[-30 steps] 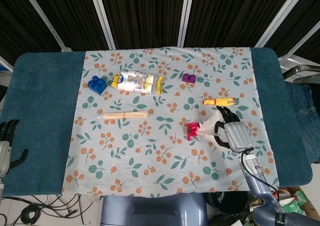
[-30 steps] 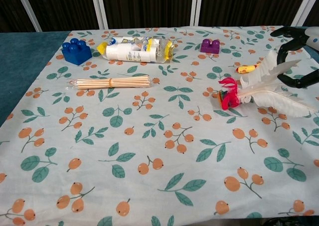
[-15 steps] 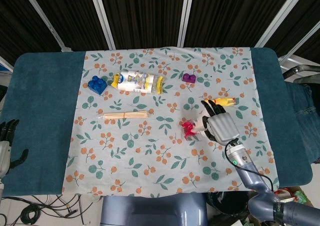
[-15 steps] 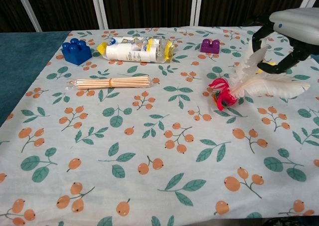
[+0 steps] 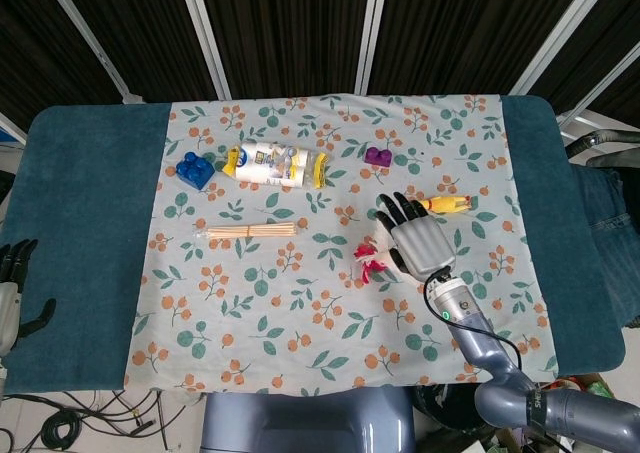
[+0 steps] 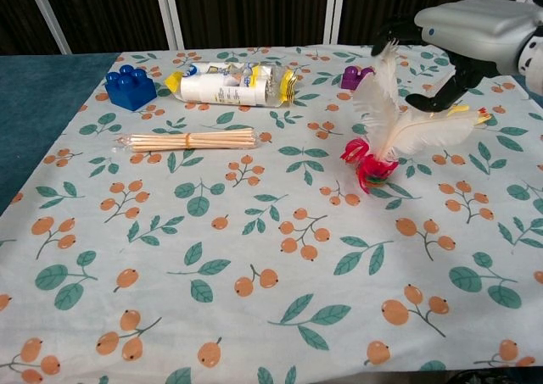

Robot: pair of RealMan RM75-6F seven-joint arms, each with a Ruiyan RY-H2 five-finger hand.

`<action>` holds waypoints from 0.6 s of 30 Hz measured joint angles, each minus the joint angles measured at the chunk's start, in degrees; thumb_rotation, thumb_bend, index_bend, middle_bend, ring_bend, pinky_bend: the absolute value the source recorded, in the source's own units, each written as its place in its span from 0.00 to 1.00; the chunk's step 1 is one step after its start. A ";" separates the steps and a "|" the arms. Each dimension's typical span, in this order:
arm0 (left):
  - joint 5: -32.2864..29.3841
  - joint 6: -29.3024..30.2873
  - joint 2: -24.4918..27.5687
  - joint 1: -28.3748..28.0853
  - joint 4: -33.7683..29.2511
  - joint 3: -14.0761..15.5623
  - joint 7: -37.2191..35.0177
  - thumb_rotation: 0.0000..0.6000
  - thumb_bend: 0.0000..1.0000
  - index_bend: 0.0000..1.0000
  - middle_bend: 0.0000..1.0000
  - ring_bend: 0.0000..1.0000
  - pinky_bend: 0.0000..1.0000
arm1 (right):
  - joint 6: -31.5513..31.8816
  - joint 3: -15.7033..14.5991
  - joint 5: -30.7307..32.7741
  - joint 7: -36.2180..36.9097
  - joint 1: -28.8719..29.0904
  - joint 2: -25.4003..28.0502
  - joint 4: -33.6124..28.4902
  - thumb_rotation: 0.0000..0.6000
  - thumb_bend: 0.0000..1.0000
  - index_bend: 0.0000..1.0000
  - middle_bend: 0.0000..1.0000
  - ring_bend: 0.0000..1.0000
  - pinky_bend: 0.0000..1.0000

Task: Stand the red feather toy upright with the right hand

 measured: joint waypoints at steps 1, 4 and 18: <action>0.01 0.00 0.01 0.00 0.00 0.01 0.02 1.00 0.33 0.03 0.06 0.01 0.05 | 0.16 0.00 0.16 -0.26 0.24 -0.15 -0.16 1.00 0.28 0.00 0.03 0.00 0.15; -0.01 0.00 0.01 0.00 -0.01 0.02 0.08 1.00 0.33 0.03 0.06 0.01 0.05 | 0.51 0.04 0.74 -0.90 0.89 -0.47 -0.63 1.00 0.28 0.00 0.03 0.00 0.15; 0.17 0.15 0.06 0.02 0.06 0.05 0.05 1.00 0.33 0.03 0.06 0.01 0.05 | 6.68 1.11 0.86 0.07 -1.01 4.42 -8.12 1.00 0.28 0.00 0.03 0.00 0.15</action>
